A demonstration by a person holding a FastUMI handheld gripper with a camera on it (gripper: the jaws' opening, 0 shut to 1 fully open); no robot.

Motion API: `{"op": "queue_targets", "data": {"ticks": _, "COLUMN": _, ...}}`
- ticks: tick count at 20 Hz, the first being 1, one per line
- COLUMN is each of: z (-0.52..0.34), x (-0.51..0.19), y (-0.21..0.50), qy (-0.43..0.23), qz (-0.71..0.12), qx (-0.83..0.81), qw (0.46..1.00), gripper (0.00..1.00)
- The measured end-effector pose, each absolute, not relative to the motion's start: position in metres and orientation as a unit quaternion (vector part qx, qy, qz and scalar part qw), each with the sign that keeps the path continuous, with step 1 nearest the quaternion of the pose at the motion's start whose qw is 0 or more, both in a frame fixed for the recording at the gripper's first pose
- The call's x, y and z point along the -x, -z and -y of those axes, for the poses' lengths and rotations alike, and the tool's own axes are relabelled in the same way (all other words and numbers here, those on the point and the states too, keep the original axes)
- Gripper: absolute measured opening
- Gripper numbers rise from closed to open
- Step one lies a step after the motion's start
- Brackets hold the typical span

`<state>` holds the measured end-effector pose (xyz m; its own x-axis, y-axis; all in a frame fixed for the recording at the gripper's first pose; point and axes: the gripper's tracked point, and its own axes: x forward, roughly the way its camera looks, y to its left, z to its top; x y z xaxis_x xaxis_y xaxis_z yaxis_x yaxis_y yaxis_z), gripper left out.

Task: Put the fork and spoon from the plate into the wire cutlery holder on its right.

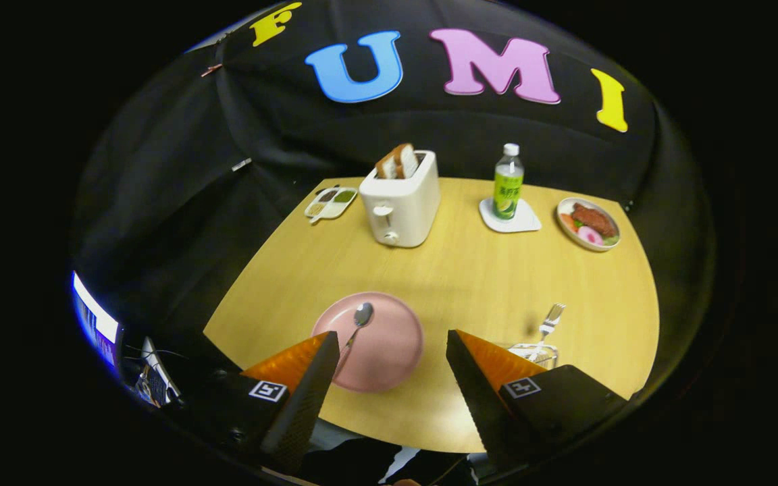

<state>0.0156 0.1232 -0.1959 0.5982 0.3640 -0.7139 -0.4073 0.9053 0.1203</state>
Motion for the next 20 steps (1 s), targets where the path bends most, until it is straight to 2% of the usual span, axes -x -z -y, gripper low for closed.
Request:
{"op": "queue_targets", "data": {"ticks": 5, "z": -0.171, "x": -0.010, "y": 0.275, "qy": -0.226, "qz": -0.473, "qx": 0.059, "qw": 0.850, "gripper": 1.00}}
{"op": "queue_targets", "data": {"ticks": 10, "z": -0.185, "x": -0.006, "y": 0.348, "qy": -0.206, "qz": -0.537, "qx": 0.088, "qw": 0.814, "gripper": 1.00}}
{"op": "queue_targets", "data": {"ticks": 16, "z": -0.185, "x": -0.008, "y": 0.379, "qy": -0.177, "qz": -0.575, "qx": 0.099, "qw": 0.793, "gripper": 0.99}}
{"op": "queue_targets", "data": {"ticks": 18, "z": -0.193, "x": -0.006, "y": 0.384, "qy": -0.179, "qz": -0.580, "qx": 0.102, "qw": 0.788, "gripper": 0.94}}
{"op": "queue_targets", "data": {"ticks": 20, "z": -0.197, "x": -0.005, "y": 0.387, "qy": -0.182, "qz": -0.585, "qx": 0.106, "qw": 0.783, "gripper": 0.81}}
